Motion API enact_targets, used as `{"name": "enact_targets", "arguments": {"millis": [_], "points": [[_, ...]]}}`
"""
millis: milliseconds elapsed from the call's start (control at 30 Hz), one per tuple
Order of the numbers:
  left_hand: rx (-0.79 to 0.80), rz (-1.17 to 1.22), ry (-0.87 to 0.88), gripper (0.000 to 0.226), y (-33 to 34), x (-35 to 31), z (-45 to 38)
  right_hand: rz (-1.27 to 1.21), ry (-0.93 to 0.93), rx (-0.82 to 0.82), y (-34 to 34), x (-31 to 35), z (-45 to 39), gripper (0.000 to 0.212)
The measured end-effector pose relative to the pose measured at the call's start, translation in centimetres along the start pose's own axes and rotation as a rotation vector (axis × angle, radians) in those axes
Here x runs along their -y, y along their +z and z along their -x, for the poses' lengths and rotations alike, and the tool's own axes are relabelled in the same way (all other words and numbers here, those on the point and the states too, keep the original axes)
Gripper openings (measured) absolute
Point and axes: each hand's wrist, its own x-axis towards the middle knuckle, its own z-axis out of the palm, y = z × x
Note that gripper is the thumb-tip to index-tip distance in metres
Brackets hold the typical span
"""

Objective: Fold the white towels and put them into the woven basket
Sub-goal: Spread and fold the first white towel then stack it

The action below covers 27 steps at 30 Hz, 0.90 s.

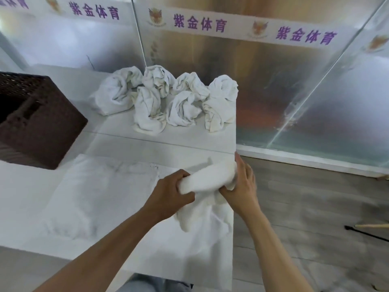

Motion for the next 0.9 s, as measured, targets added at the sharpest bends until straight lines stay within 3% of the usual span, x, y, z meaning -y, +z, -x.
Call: {"name": "enact_targets", "arguments": {"millis": [67,267,433,900], "points": [[-0.016,0.015,0.028,0.030,-2.4,0.0,0.9,-0.006,-0.065,0.114,-0.5,1.7,-0.8,0.108],[-0.148,0.063,0.049,0.031,-9.2,2.1,4.0,-0.105,-0.118,0.380,0.2,7.7,-3.2,0.076],[-0.306,0.086,0.005,0.036,-14.2,6.2,7.5,-0.143,-0.184,0.500,4.6,13.5,-2.3,0.033],[-0.734,0.335,-0.217,0.041,-29.4,23.9,23.6,-0.318,-0.325,0.543,26.7,33.2,8.6,0.040]]}}
